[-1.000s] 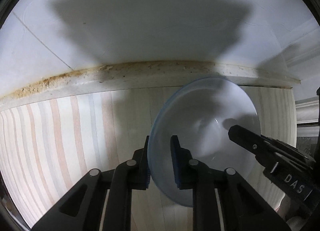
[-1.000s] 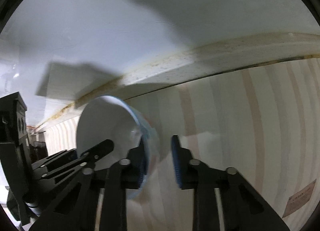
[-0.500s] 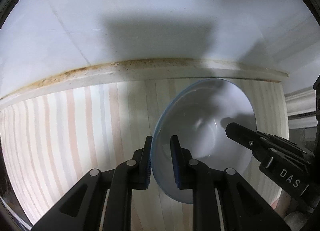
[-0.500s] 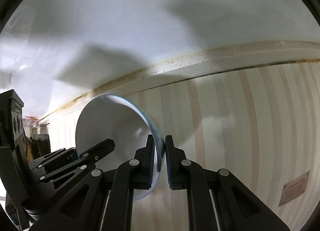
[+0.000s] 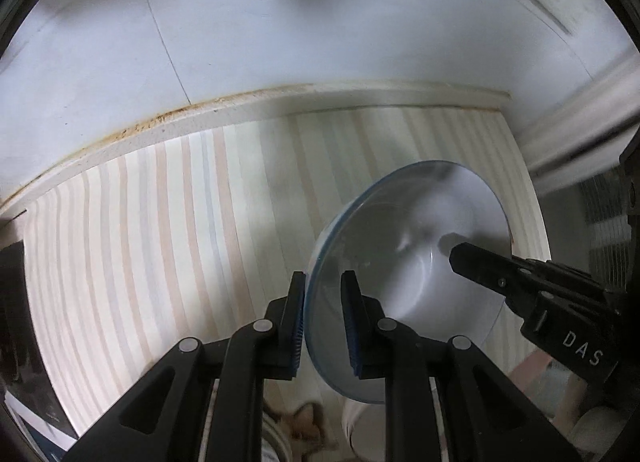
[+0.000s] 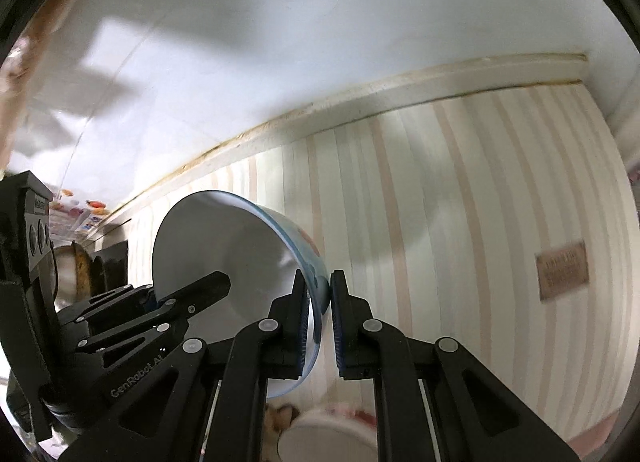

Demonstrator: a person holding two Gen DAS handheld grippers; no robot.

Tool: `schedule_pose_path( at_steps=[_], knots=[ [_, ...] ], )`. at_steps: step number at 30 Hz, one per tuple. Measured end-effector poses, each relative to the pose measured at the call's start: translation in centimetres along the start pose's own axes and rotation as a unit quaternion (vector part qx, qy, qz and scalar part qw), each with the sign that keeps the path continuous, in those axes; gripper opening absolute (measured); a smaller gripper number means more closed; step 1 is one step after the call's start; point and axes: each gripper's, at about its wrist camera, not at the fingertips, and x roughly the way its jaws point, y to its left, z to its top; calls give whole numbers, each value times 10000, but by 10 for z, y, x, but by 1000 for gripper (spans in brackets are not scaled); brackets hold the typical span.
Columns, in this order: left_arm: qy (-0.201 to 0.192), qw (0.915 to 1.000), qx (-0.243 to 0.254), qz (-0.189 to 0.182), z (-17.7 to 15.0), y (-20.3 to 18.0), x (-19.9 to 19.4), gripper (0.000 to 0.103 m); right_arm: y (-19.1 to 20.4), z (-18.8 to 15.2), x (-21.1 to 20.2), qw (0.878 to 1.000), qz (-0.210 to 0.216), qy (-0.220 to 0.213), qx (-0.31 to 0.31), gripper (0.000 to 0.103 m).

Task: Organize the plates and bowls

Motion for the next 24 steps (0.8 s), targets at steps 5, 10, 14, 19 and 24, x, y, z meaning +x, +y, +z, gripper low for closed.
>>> schedule_pose_path(
  at_steps=[5,10,14,19,24],
  knots=[
    [85,9998,198,-57,-34,-15,-9,15,-11,-43,-35,9999,33,-36,105,12],
    [275,9991,310,-130,-66,-26,-2,15,-26,-95,-49,9997,20,118,208,12],
    [454,9980,416,-148,-84,-35,9,15,-37,-130,-45,9988,-7,323,357,12],
    [746,9958,509,-135,-98,-43,23,15,-50,-157,-32,9970,-50,568,517,12],
    [1001,9930,627,-42,-105,-49,35,15,-60,-166,-24,9942,-41,816,699,12]
  ],
)
